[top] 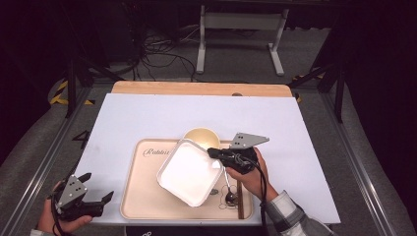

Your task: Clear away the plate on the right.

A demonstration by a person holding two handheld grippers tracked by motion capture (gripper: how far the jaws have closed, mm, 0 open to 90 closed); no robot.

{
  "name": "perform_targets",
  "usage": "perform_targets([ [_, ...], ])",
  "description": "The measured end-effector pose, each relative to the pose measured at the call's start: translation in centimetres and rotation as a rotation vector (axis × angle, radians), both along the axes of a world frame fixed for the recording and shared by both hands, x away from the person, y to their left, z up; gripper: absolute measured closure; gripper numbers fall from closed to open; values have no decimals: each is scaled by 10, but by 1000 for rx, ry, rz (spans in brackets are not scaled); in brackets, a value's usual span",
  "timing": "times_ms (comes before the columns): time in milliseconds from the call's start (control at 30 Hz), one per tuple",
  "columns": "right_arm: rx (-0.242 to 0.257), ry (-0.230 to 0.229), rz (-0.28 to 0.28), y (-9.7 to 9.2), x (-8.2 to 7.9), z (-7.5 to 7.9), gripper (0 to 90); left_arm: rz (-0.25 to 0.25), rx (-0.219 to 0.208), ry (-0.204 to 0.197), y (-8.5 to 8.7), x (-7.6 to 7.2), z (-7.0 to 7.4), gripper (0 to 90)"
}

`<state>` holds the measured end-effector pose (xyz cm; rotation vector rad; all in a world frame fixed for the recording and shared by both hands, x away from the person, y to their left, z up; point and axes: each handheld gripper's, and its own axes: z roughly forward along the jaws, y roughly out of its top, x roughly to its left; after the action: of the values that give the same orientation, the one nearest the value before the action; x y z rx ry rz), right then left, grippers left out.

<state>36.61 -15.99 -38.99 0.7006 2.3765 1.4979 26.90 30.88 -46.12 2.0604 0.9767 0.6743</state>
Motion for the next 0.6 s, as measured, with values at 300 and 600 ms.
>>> perform_targets([
  [300,-92,1,67,26,2,-11,894,-8,2,0,0,0,0,71],
  [600,-120,12,95,37,2,-17,894,-17,1,8,-2,2,-2,70],
])
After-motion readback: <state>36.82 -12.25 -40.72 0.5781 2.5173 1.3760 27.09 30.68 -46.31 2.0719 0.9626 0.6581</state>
